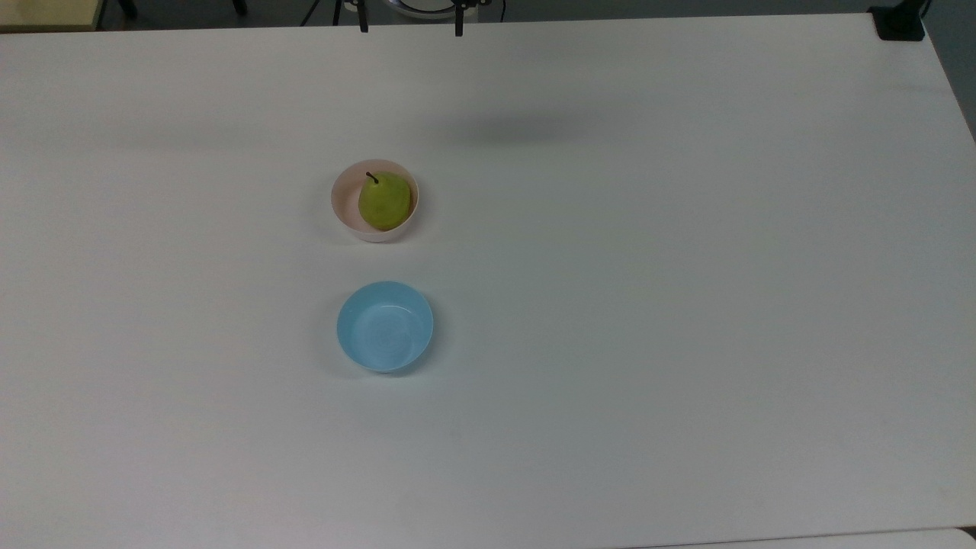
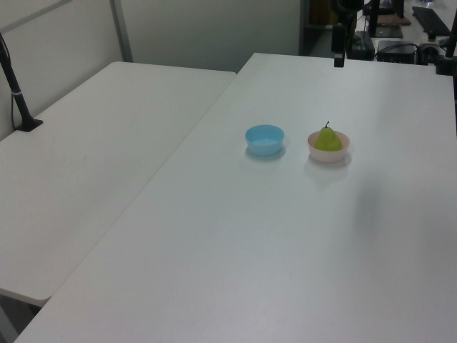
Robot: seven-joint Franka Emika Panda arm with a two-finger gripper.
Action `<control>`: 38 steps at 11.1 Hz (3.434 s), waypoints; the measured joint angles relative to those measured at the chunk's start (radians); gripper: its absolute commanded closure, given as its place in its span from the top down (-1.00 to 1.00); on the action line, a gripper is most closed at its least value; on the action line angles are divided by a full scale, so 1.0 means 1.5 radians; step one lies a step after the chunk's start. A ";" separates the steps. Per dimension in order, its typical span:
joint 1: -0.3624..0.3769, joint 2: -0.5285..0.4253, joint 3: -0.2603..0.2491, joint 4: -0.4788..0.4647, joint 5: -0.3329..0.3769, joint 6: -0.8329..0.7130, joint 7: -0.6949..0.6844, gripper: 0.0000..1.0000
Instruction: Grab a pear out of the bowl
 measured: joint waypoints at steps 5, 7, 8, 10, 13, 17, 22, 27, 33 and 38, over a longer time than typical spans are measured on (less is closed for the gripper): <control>0.000 0.000 0.000 0.000 0.000 0.000 0.000 1.00; 0.000 0.000 0.000 0.000 0.000 0.000 0.000 1.00; 0.000 0.000 0.000 -0.001 0.000 0.000 -0.002 1.00; -0.002 0.000 0.000 -0.001 0.000 0.000 -0.042 1.00; -0.033 0.002 -0.004 -0.004 0.001 0.000 -0.149 1.00; -0.068 0.009 -0.005 -0.064 0.005 0.061 -0.205 1.00; -0.079 0.025 -0.005 -0.204 0.005 0.214 -0.208 1.00; -0.093 0.128 -0.005 -0.230 0.001 0.335 -0.208 0.90; -0.092 0.154 -0.005 -0.229 0.000 0.349 -0.209 0.68; -0.080 0.171 -0.002 -0.229 0.000 0.349 -0.209 0.39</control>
